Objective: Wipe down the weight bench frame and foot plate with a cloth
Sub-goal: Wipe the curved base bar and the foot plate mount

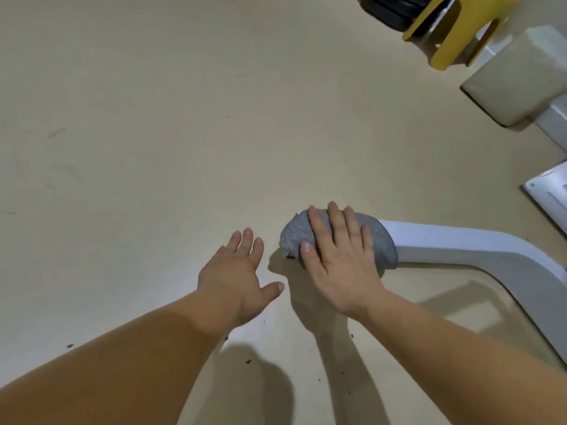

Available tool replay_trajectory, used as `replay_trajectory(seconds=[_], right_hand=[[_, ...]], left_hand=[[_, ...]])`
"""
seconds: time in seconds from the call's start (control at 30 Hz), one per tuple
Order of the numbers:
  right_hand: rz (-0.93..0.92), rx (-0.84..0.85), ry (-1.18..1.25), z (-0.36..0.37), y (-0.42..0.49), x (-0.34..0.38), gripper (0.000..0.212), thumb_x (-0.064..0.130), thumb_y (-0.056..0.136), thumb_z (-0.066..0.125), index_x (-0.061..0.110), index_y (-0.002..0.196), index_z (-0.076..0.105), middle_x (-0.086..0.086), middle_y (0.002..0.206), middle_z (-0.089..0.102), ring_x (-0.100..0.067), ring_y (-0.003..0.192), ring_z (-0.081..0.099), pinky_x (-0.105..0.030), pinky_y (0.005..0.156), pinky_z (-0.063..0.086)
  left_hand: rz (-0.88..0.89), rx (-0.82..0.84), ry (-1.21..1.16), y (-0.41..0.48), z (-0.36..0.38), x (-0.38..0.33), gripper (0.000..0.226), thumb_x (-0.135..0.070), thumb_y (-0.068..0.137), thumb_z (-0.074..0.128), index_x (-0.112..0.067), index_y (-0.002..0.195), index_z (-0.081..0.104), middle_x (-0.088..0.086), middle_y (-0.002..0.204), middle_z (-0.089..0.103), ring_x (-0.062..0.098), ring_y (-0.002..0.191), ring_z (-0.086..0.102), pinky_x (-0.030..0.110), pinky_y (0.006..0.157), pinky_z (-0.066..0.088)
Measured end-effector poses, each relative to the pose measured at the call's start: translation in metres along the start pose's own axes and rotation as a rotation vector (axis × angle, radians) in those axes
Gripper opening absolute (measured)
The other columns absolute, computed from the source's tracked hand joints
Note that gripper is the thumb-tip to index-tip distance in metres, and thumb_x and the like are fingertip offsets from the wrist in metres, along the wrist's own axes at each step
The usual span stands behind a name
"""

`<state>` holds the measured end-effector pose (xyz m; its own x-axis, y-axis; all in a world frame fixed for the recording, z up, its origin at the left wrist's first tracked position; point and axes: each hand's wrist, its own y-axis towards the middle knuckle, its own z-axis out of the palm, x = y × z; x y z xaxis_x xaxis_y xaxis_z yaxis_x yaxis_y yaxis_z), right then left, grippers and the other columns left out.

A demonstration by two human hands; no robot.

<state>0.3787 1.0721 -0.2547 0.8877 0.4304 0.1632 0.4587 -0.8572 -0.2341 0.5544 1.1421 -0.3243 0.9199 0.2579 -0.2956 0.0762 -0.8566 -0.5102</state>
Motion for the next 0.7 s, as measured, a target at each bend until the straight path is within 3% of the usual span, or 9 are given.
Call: replay_trajectory(seconds=[0.07, 0.17, 0.27, 0.37, 0.43, 0.5, 0.57, 0.63, 0.7], right_hand=[[0.031, 0.084, 0.006, -0.008, 0.001, -0.015, 0.058, 0.056, 0.105, 0.008, 0.046, 0.160, -0.008, 0.009, 0.170, -0.017, -0.014, 0.154, -0.023, -0.043, 0.124, -0.015], [0.231, 0.159, 0.019, -0.026, 0.012, -0.048, 0.060, 0.058, 0.105, 0.015, 0.046, 0.160, -0.004, 0.007, 0.170, -0.017, -0.018, 0.156, -0.020, -0.045, 0.125, -0.012], [0.473, 0.165, 0.074, -0.037, 0.023, -0.078, 0.062, 0.061, 0.104, 0.014, 0.042, 0.162, 0.001, 0.002, 0.171, -0.015, -0.023, 0.156, -0.018, -0.048, 0.126, -0.008], [0.572, 0.135, 0.093, -0.035, 0.031, -0.080, 0.063, 0.059, 0.104, 0.012, 0.036, 0.163, 0.004, -0.003, 0.171, -0.015, -0.027, 0.156, -0.019, -0.052, 0.125, -0.009], [0.463, 0.135, 0.042, -0.030, 0.034, -0.062, 0.063, 0.057, 0.105, 0.010, 0.033, 0.163, 0.006, -0.005, 0.171, -0.011, -0.031, 0.155, -0.020, -0.055, 0.124, -0.011], [0.206, 0.137, 0.013, -0.024, 0.031, -0.042, 0.061, 0.057, 0.105, 0.011, 0.036, 0.162, 0.007, -0.001, 0.171, -0.002, -0.029, 0.156, -0.018, -0.056, 0.123, -0.014], [-0.011, 0.153, 0.011, -0.022, 0.026, -0.039, 0.060, 0.060, 0.104, 0.015, 0.043, 0.160, 0.004, 0.005, 0.170, 0.002, -0.023, 0.156, -0.015, -0.053, 0.122, -0.016], [-0.128, 0.204, -0.009, -0.032, 0.032, -0.066, 0.061, 0.065, 0.102, 0.016, 0.048, 0.159, 0.004, 0.009, 0.169, 0.009, -0.017, 0.156, -0.004, -0.050, 0.124, -0.010], [-0.071, 0.230, -0.047, -0.046, 0.038, -0.115, 0.071, 0.074, 0.093, 0.009, 0.048, 0.159, 0.011, 0.010, 0.166, 0.023, -0.015, 0.154, 0.012, -0.050, 0.125, 0.001]], left_hand=[[-0.016, 0.026, 0.011, 0.001, -0.007, -0.002, 0.097, -0.077, 0.094, 0.031, -0.025, 0.164, -0.012, -0.005, 0.169, -0.024, 0.016, 0.157, -0.019, 0.037, 0.127, 0.005], [-0.020, 0.067, 0.022, 0.000, -0.011, -0.004, 0.096, -0.074, 0.095, 0.032, -0.025, 0.163, -0.014, -0.005, 0.168, -0.026, 0.016, 0.157, -0.020, 0.037, 0.127, 0.005], [-0.022, 0.076, 0.020, 0.002, -0.011, -0.003, 0.095, -0.073, 0.096, 0.031, -0.025, 0.163, -0.016, -0.005, 0.167, -0.029, 0.015, 0.156, -0.023, 0.036, 0.127, 0.002], [-0.025, 0.083, -0.003, 0.003, -0.010, -0.004, 0.095, -0.076, 0.095, 0.028, -0.025, 0.163, -0.015, -0.005, 0.167, -0.029, 0.015, 0.156, -0.023, 0.037, 0.128, 0.000], [-0.038, 0.102, -0.036, 0.003, -0.013, -0.006, 0.098, -0.079, 0.092, 0.026, -0.024, 0.163, -0.013, -0.004, 0.168, -0.028, 0.015, 0.155, -0.024, 0.038, 0.129, 0.000], [-0.057, 0.157, -0.103, 0.003, -0.020, -0.008, 0.098, -0.079, 0.093, 0.028, -0.023, 0.164, -0.009, -0.003, 0.168, -0.025, 0.017, 0.156, -0.022, 0.040, 0.129, 0.000], [-0.093, 0.141, -0.253, 0.001, -0.031, -0.012, 0.083, -0.068, 0.100, 0.034, -0.021, 0.164, 0.013, 0.000, 0.173, -0.003, 0.021, 0.159, -0.006, 0.039, 0.127, 0.012], [-0.150, -0.080, -0.403, 0.000, -0.042, -0.022, 0.051, -0.048, 0.106, 0.038, -0.016, 0.145, 0.044, 0.004, 0.155, 0.042, 0.029, 0.151, 0.029, 0.038, 0.112, 0.034], [-0.138, -0.311, -0.404, 0.000, -0.051, -0.043, 0.047, -0.034, 0.107, 0.040, -0.016, 0.150, 0.042, 0.005, 0.155, 0.043, 0.026, 0.149, 0.033, 0.037, 0.114, 0.034]])
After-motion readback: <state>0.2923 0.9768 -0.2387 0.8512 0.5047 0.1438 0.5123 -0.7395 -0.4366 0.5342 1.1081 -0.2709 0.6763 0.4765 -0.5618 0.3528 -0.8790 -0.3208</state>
